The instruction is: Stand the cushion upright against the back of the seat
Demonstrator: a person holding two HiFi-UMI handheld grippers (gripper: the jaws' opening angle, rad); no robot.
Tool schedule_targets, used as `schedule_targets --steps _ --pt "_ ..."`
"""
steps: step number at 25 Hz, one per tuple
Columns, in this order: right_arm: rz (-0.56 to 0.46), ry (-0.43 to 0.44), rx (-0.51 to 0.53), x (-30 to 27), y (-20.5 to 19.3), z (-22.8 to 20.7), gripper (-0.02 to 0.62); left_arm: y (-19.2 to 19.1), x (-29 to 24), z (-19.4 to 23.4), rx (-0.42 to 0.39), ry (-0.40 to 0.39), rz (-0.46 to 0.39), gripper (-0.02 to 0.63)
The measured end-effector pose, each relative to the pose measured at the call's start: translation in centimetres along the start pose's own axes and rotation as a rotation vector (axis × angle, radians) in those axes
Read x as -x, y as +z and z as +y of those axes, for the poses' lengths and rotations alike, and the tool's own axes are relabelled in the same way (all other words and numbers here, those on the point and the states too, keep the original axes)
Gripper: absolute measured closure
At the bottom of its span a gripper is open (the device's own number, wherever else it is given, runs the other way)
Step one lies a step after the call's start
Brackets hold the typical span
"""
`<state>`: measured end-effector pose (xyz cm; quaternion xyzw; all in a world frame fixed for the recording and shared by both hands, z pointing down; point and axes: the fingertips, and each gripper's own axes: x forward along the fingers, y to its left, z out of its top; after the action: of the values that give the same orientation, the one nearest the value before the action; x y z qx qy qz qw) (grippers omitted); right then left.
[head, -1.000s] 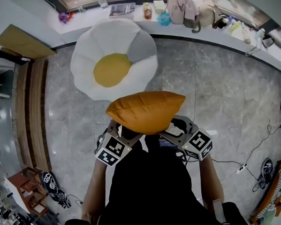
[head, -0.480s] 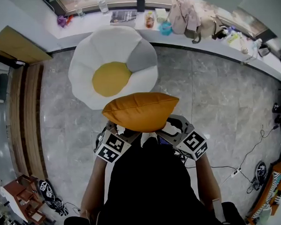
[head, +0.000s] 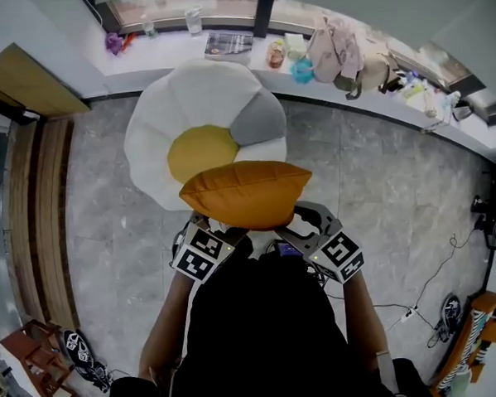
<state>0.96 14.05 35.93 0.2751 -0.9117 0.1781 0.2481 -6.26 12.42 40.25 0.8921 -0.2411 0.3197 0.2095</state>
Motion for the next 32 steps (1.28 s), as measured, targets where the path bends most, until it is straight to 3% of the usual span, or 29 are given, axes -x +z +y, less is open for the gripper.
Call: schedule_targets --steps 5,10,17,22,32 --pt "-0.002 -0.018 -0.029 -2.4 1.0 0.0 0.383 -0.6 0.7 2.8 -0.024 0.017 0.019 0.258" --pt "-0.022 -0.042 -0.064 -3.7 2.0 0.4 0.382 -0.6 1.9 4.5 0.010 0.025 0.009 0.232" --pt "-0.046 -0.081 -0.133 -3.7 2.3 -1.7 0.383 0.7 0.5 5.4 0.044 0.058 -0.030 0.260" --pt "-0.077 -0.019 -0.118 -3.9 2.3 -3.6 0.400 1.7 -1.0 5.5 -0.011 0.040 -0.054 0.285" --pt "-0.028 0.183 -0.059 -6.7 4.7 -9.8 0.402 5.5 -2.3 9.8 -0.060 0.186 -0.009 0.344"
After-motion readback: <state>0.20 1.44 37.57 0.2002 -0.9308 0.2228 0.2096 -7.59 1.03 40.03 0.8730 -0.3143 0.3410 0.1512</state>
